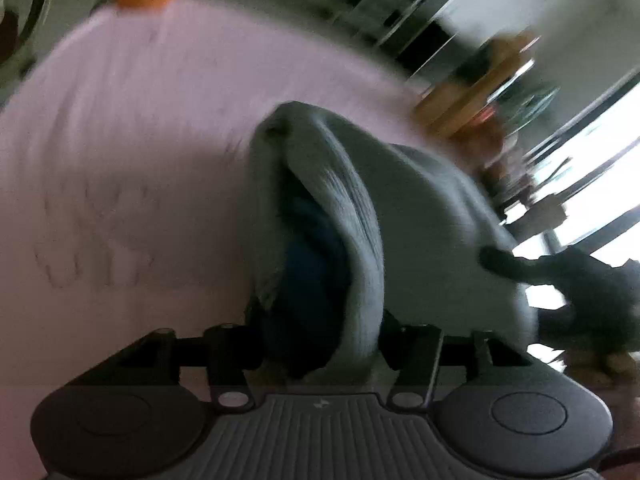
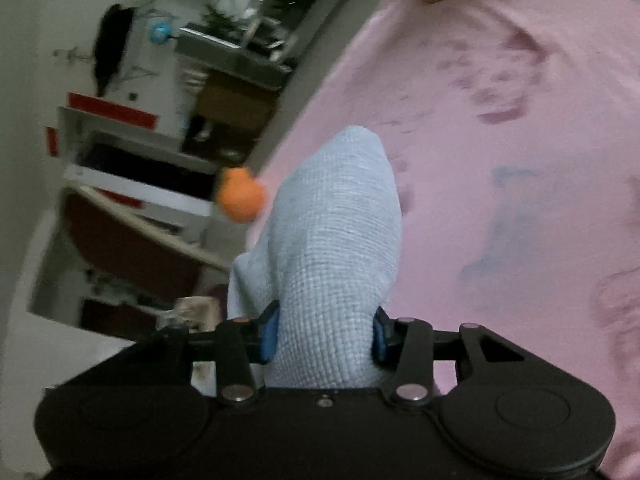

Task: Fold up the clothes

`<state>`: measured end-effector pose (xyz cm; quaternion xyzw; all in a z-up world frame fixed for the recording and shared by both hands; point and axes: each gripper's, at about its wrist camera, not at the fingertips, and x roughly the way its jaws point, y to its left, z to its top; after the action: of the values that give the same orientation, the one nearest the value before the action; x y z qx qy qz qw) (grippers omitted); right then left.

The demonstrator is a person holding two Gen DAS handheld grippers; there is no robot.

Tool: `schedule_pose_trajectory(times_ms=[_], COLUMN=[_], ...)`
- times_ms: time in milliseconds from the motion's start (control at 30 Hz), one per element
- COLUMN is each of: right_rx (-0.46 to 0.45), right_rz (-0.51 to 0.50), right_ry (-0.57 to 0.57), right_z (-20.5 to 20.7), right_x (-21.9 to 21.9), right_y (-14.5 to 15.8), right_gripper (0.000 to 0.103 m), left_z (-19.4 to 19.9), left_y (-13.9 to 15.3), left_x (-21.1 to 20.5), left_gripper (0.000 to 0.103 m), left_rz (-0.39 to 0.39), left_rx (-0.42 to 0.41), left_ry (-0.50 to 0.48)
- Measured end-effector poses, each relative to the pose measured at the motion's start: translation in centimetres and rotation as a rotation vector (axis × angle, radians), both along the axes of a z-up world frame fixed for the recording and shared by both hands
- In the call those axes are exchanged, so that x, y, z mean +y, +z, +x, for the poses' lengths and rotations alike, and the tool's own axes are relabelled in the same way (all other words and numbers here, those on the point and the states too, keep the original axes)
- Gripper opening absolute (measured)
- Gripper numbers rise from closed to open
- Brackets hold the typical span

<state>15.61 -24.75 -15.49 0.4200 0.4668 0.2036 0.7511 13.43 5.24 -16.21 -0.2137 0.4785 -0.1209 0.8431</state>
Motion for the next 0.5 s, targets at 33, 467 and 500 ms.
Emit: schedule_pose_trajectory(times_ms=[33, 467, 500], right_rx=[0.024, 0.014, 0.016], right_rz=[-0.009, 0.109, 0.075], right_ry=[0.002, 0.033, 0.048], right_z=[0.3, 0.8, 1.2], right_x=[-0.4, -3.0, -2.3], right_y=[-1.3, -3.2, -3.3], right_gripper=[0.046, 0.100, 0.100], left_z=[-0.1, 1.8, 1.6], left_y=[-0.1, -1.7, -1.7], left_x=[0.0, 1.0, 1.0], left_gripper=[0.080, 0.100, 0.100], left_rz=[0.001, -0.211, -0.221], left_rx=[-0.017, 0.024, 0.012], left_ry=[0.002, 0.023, 0.016])
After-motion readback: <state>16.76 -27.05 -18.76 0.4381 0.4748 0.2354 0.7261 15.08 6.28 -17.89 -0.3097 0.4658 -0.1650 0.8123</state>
